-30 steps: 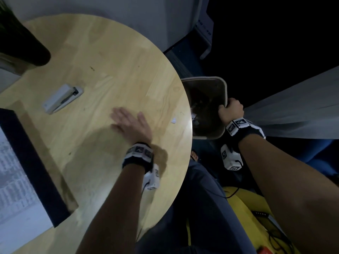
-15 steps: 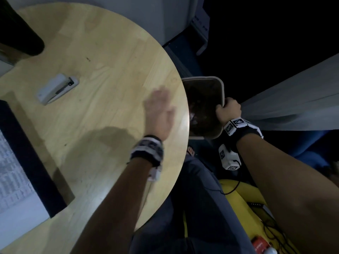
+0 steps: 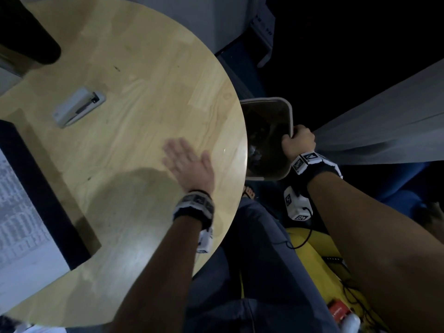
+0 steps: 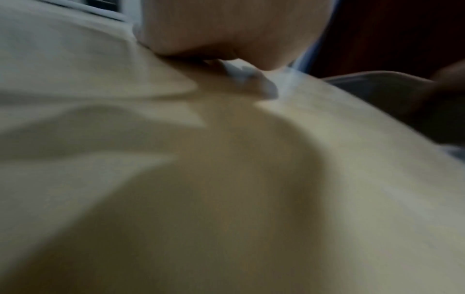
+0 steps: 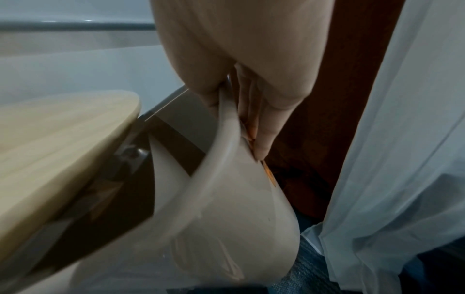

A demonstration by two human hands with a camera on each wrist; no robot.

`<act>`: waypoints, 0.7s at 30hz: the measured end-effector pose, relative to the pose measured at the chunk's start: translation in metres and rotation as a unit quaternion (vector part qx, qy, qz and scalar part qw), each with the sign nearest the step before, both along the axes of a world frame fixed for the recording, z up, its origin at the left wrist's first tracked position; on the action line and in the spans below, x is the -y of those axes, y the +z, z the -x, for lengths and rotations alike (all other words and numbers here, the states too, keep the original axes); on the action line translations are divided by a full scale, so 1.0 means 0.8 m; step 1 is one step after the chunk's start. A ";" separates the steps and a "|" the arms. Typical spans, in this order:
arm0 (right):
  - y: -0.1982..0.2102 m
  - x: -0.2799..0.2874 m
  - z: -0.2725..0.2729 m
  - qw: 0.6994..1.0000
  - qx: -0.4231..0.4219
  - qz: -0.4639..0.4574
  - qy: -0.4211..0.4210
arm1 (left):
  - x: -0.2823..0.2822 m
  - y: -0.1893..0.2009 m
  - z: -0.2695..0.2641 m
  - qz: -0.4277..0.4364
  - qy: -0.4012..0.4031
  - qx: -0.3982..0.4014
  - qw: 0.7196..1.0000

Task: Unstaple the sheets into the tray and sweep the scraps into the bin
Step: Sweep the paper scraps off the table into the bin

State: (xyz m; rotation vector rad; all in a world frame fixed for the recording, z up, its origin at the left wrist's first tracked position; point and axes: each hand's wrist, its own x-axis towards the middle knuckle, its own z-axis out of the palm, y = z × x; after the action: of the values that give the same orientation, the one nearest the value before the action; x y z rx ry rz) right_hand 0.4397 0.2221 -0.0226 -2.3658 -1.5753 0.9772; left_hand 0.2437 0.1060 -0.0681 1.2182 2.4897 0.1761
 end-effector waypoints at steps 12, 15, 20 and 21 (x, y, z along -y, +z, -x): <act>-0.006 0.028 -0.012 1.000 -0.020 0.008 -0.019 | -0.002 0.018 -0.059 -0.059 -0.201 -0.007 0.978; -0.009 0.043 -0.014 0.999 -0.016 0.014 -0.027 | 0.029 0.005 0.006 -0.051 -0.027 -0.041 0.997; -0.009 0.054 -0.014 0.999 -0.011 0.034 -0.041 | 0.051 -0.002 0.017 0.006 0.015 -0.002 1.000; -0.009 0.055 -0.014 0.998 -0.011 0.035 -0.045 | 0.047 -0.002 0.011 0.011 0.023 -0.005 1.000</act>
State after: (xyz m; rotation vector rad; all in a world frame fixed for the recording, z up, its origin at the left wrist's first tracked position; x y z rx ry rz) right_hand 0.4509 0.1780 -0.0301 -2.4403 -1.4365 1.0516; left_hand 0.2345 0.0684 -0.0696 1.1554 2.5227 0.1540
